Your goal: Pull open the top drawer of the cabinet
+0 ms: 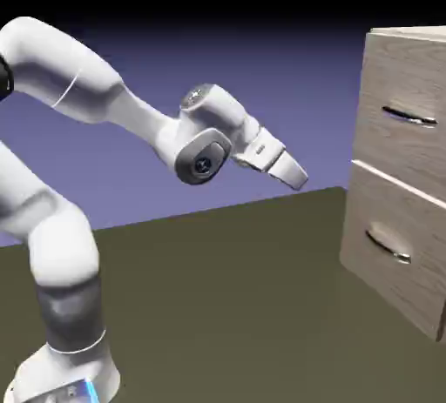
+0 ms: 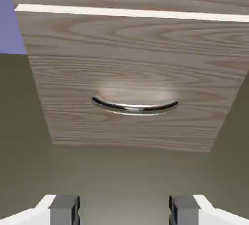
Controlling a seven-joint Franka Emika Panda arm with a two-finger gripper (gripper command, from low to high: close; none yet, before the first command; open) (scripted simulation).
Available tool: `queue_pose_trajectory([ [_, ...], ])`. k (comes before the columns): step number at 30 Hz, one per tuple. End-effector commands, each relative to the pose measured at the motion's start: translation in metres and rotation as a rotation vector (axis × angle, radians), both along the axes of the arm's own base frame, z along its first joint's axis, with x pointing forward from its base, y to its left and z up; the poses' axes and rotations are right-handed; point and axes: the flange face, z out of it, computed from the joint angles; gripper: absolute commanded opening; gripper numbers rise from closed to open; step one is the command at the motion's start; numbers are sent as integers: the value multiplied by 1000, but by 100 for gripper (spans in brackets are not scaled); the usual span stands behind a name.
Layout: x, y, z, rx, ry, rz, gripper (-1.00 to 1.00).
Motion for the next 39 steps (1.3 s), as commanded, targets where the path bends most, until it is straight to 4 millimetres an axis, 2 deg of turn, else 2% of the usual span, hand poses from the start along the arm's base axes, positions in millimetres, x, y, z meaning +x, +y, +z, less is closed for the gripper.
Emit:
queue_pose_trajectory([
  [1,4,-4,0,37,7,-16,0],
  [9,36,-35,-15,310,71,-147,0],
  [20,72,-67,-51,625,140,-341,0],
  [30,98,-82,-80,853,132,-518,0],
  [39,120,-85,-88,1022,41,-649,0],
])
